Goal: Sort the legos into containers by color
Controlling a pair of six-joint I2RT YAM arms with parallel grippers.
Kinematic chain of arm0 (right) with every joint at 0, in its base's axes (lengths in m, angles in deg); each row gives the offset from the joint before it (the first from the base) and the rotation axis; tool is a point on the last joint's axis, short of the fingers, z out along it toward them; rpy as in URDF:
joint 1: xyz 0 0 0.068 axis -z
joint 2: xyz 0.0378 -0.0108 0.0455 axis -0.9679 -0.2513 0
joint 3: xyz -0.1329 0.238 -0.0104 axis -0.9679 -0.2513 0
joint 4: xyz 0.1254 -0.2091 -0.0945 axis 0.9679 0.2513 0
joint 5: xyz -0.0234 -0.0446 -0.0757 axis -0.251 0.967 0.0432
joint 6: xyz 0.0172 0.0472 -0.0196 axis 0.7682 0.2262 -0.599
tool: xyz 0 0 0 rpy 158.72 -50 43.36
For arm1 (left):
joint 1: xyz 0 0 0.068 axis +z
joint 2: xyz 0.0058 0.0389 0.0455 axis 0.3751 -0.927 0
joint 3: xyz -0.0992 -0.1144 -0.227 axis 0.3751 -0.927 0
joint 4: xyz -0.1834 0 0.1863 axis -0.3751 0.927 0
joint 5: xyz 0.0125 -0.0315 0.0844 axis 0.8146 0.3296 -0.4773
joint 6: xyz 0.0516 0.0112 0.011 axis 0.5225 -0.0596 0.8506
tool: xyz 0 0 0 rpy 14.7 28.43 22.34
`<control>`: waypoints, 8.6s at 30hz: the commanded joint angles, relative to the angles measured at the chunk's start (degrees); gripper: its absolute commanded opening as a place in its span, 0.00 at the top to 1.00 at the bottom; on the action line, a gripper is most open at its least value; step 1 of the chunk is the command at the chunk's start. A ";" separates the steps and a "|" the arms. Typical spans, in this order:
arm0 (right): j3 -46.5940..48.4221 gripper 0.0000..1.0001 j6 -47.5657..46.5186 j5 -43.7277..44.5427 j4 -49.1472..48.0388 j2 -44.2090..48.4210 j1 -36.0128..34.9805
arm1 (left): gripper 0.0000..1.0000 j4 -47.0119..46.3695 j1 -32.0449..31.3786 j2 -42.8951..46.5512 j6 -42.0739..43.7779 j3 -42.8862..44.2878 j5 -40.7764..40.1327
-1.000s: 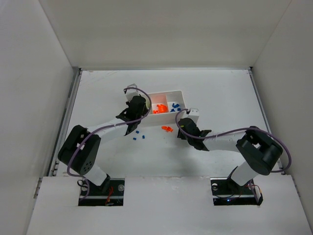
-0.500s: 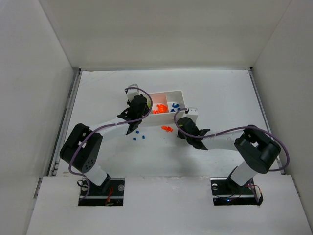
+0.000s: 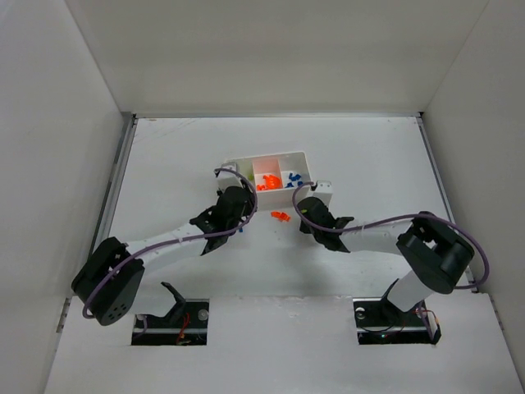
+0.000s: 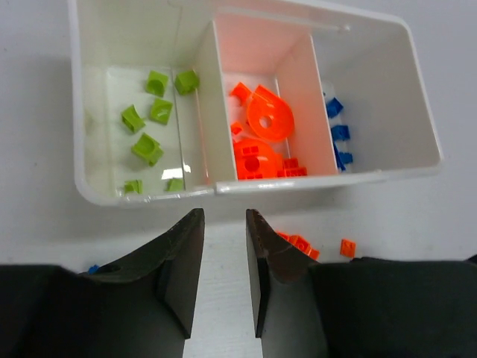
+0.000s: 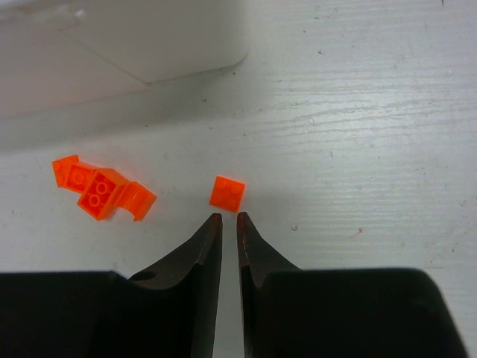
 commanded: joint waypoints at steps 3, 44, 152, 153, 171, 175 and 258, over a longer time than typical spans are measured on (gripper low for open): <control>-0.53 0.81 -0.16 1.95 2.41 6.99 -2.10 | 0.73 0.14 -4.20 3.26 -0.87 -2.76 -3.00; 4.13 0.83 -2.27 5.20 5.57 2.85 -1.92 | 0.68 -0.65 -8.60 2.99 -5.62 -7.51 -3.62; 0.52 0.62 -5.00 -3.15 -2.59 13.68 4.05 | 0.76 6.73 -16.69 -22.14 0.36 13.41 -3.27; 0.35 0.62 -4.74 -3.24 -2.60 13.94 4.23 | 0.75 7.00 -16.52 -22.58 0.54 13.76 -2.83; -2.29 0.57 -4.65 -4.73 -4.00 16.40 5.72 | 0.67 7.70 -13.79 -28.29 2.29 18.06 -1.95; -2.64 0.57 -4.56 -4.82 -3.83 16.32 5.55 | 0.67 6.83 -13.26 -28.73 3.26 18.42 -2.21; 29.09 0.82 -10.09 -1.66 0.83 -24.29 -17.83 | 0.71 15.97 11.35 27.51 -11.15 -20.43 -0.01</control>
